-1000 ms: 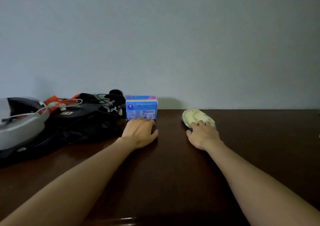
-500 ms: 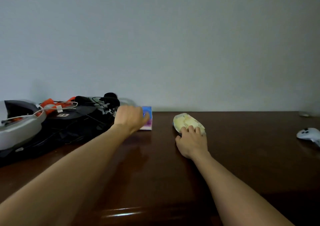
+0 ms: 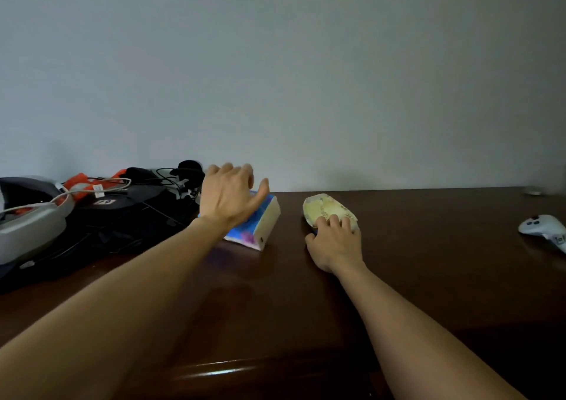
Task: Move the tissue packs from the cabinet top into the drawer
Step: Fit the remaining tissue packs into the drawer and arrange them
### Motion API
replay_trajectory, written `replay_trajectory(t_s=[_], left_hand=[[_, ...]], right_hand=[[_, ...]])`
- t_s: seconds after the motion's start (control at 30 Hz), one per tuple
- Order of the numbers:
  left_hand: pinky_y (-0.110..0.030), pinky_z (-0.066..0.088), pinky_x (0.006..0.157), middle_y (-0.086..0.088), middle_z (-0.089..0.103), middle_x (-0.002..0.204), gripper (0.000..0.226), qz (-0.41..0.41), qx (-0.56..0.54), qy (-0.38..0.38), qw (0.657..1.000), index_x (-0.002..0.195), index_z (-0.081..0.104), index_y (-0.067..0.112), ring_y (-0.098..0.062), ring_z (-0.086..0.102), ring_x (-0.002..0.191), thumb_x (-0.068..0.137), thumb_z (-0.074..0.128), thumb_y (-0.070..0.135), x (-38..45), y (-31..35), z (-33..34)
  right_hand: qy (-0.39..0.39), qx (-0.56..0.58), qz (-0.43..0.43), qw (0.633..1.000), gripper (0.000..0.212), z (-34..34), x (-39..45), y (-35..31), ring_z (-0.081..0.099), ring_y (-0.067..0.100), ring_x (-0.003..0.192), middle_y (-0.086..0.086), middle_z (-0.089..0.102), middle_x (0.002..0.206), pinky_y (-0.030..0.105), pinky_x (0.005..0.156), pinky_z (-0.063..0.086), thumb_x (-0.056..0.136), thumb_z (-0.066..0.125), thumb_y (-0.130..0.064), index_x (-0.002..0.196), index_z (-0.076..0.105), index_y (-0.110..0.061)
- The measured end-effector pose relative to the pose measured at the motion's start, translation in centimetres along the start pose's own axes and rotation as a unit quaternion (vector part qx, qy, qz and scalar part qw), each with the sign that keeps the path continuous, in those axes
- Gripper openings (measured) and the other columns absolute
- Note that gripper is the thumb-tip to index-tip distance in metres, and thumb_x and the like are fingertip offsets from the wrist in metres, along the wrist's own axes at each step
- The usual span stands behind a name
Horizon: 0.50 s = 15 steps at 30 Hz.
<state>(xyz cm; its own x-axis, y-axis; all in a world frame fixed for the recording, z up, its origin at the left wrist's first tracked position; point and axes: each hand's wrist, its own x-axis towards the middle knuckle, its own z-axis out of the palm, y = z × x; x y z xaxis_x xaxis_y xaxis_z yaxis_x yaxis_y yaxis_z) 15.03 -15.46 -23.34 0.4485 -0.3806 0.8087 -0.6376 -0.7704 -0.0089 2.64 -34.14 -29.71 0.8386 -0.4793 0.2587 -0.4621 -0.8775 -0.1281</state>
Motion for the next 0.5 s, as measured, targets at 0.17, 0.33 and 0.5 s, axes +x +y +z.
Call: replay_trajectory(t_s=[0.17, 0.33, 0.5], left_hand=[[-0.059, 0.026, 0.111, 0.003, 0.039, 0.157, 0.087, -0.076, -0.036, -0.396, 0.914, 0.145, 0.046, 0.037, -0.029, 0.032, 0.143, 0.081, 0.019, 0.089, -0.4, -0.1, 2.0], [-0.064, 0.028, 0.105, 0.0, 0.036, 0.154, 0.129, -0.119, -0.027, -0.394, 0.911, 0.146, 0.045, 0.032, -0.034, 0.031, 0.14, 0.05, 0.007, 0.11, -2.1, 1.2, 0.1], [-0.056, 0.013, 0.12, 0.01, 0.011, 0.164, 0.153, -0.074, -0.096, -0.529, 0.84, 0.154, 0.019, 0.046, -0.026, 0.004, 0.151, 0.016, 0.044, 0.108, -3.4, 1.7, -4.5]], right_hand=[[0.005, 0.002, 0.0, 1.0, 0.047, 0.3, 0.1, 0.1, 0.034, 0.031, 0.139, 0.006, 0.046, 0.144, 0.052, 0.111, 0.033, 0.1, 0.035, -0.047, 0.138, 0.048, -0.022], [-0.008, -0.016, -0.021, 1.0, 0.045, -0.3, 0.0, 0.0, 0.032, 0.034, 0.139, 0.008, 0.044, 0.146, 0.053, 0.107, 0.036, 0.101, 0.034, -0.045, 0.138, 0.047, -0.023], [-0.052, -0.022, -0.064, 0.996, 0.042, -1.9, -2.4, 0.6, 0.034, 0.035, 0.138, 0.009, 0.044, 0.146, 0.051, 0.107, 0.038, 0.102, 0.036, -0.041, 0.14, 0.048, -0.025]])
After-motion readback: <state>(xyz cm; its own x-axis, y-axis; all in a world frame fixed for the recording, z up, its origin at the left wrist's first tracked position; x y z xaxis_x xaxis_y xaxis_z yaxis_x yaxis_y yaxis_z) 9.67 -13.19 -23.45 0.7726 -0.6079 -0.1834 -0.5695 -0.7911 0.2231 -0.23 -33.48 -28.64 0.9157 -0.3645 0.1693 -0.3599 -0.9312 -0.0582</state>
